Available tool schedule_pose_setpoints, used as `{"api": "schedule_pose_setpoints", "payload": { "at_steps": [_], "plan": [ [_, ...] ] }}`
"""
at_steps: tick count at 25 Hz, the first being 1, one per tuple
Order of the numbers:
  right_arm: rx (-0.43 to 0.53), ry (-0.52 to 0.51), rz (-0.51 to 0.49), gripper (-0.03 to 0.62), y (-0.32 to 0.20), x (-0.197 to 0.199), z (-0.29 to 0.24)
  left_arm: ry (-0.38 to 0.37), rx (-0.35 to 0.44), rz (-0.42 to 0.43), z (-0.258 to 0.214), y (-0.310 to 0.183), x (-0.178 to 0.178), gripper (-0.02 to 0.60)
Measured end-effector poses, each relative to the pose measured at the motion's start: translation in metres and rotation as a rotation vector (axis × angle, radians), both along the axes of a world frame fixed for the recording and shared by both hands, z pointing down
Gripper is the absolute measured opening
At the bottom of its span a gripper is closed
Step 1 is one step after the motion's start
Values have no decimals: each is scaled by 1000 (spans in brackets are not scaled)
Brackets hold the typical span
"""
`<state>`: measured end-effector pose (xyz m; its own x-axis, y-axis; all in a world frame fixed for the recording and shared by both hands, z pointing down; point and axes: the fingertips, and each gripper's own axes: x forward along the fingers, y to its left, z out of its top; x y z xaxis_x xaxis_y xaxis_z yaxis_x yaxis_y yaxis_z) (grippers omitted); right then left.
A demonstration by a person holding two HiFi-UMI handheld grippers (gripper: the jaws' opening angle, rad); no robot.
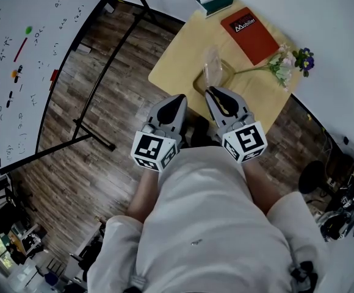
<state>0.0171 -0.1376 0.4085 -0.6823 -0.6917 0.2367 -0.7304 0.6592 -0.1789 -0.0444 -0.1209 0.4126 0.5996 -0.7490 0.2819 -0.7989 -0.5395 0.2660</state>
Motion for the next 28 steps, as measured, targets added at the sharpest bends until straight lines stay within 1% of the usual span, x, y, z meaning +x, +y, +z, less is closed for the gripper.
{"api": "schedule_pose_setpoints", "payload": {
  "at_steps": [9,28],
  "plan": [
    [-7,7,7,48,0,5,3,0,3,9,-2,-4,5,5],
    [-1,21,-9,48,-1,-2,4,-1,-6,0,0,-3,0,5]
  ]
}}
